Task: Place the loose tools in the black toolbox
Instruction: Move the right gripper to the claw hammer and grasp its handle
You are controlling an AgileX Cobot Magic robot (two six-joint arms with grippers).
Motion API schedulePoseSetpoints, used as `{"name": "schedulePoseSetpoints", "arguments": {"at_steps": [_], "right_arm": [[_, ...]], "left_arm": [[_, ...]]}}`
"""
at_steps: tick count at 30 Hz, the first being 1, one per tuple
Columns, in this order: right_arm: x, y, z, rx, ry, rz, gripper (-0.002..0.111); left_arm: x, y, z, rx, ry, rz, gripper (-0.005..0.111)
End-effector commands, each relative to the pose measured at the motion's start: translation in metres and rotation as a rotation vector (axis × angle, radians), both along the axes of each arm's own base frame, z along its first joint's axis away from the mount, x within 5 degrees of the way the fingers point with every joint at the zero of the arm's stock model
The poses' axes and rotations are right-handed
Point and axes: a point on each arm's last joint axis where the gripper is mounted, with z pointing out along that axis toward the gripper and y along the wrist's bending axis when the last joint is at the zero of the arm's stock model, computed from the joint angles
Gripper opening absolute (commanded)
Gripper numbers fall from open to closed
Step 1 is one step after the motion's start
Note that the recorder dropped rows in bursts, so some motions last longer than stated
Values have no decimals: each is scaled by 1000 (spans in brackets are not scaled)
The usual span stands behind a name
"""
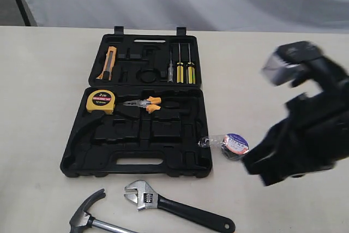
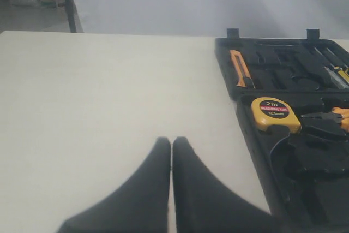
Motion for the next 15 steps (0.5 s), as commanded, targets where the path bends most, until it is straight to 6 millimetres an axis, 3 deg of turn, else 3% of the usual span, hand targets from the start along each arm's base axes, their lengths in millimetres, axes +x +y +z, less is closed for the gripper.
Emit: {"name": "schedulePoseSetpoints", "arguments": {"at_steps": [1, 7, 12, 15], "right_arm": [[7, 73, -20, -52, -29, 246, -1], [4, 166, -44, -157, -81, 485, 3], [8, 212, -68, -264, -72, 569, 40], [9, 226, -85, -309, -57, 610, 47]], "left_arm": [[-2, 0, -1, -27, -5, 1, 1], [-2, 0, -1, -27, -5, 1, 1], [-2, 0, -1, -27, -5, 1, 1], [-2, 0, -1, -27, -5, 1, 1]]}}
